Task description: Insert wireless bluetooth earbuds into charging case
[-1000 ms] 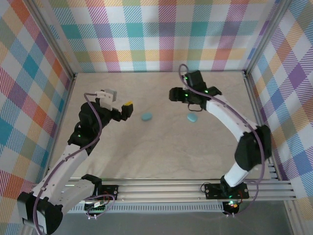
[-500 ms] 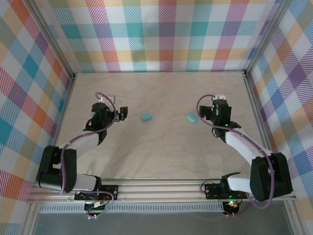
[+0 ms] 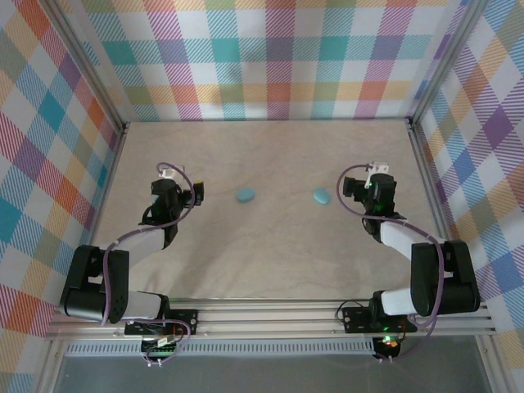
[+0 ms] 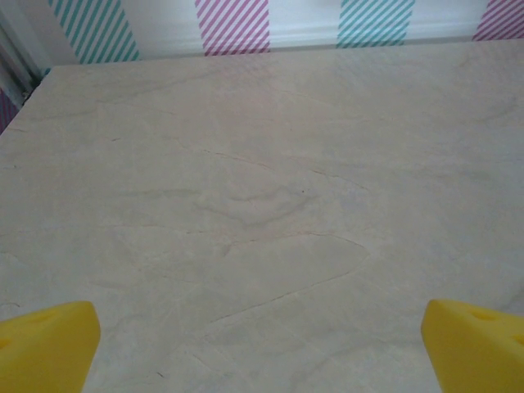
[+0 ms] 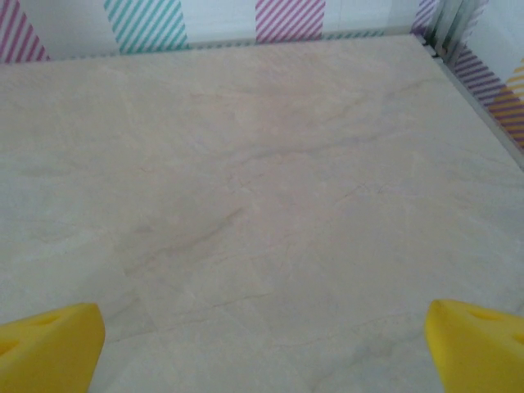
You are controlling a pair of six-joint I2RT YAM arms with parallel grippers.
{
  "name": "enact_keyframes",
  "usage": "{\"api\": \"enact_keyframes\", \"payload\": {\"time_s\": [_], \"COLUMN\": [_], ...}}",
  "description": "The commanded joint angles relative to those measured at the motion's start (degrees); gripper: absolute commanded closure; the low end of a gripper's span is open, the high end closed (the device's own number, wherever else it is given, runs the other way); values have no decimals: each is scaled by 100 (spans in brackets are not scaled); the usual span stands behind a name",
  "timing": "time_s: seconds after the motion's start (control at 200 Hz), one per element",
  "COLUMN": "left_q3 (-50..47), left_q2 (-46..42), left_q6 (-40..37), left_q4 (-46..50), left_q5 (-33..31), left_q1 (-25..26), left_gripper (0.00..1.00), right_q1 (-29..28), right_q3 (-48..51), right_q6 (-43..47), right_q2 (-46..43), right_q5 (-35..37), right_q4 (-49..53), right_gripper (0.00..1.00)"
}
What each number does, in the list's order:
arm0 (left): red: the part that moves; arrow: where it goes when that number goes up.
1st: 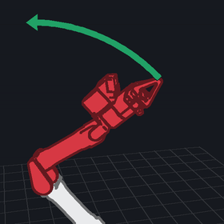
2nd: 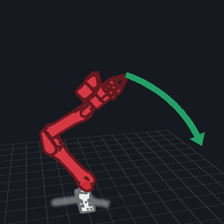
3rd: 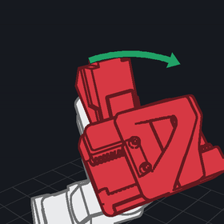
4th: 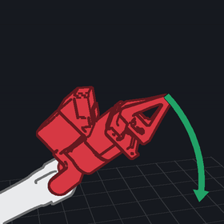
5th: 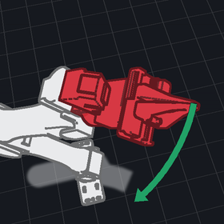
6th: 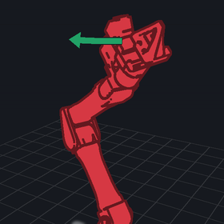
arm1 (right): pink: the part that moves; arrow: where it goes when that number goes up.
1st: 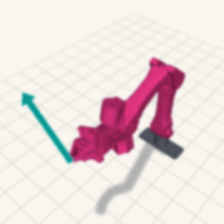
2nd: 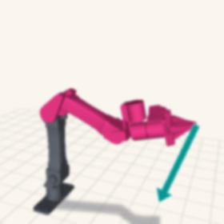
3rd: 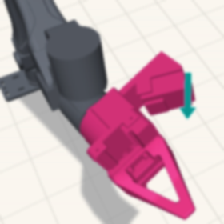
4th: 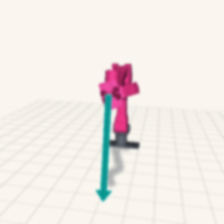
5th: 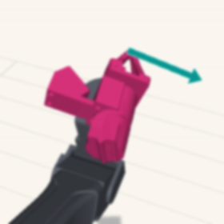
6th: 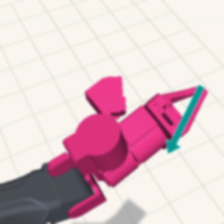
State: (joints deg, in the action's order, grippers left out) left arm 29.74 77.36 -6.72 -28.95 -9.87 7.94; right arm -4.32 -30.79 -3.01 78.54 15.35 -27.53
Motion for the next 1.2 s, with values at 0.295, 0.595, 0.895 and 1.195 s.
{"api": "enact_keyframes", "payload": {"time_s": [0.295,0.595,0.895,1.195], "left_q3": [-815,-842,-570,-574], "left_q2": [209,1110,1227,1220], "left_q6": [320,183,415,416], "left_q4": [-1329,-2139,-1731,-1733], "left_q5": [-48,184,404,402], "left_q1": [-65,-72,-319,-318], "left_gripper": [0,0,0,0], "right_q1": [152,257,298,298], "right_q3": [819,953,948,847], "right_q6": [-50,-88,115,63], "right_q2": [-241,502,982,899], "right_q5": [-281,-417,-1007,-883], "right_q4": [-803,-2078,-2544,-2198], "right_gripper": [0,0,0,0]}}
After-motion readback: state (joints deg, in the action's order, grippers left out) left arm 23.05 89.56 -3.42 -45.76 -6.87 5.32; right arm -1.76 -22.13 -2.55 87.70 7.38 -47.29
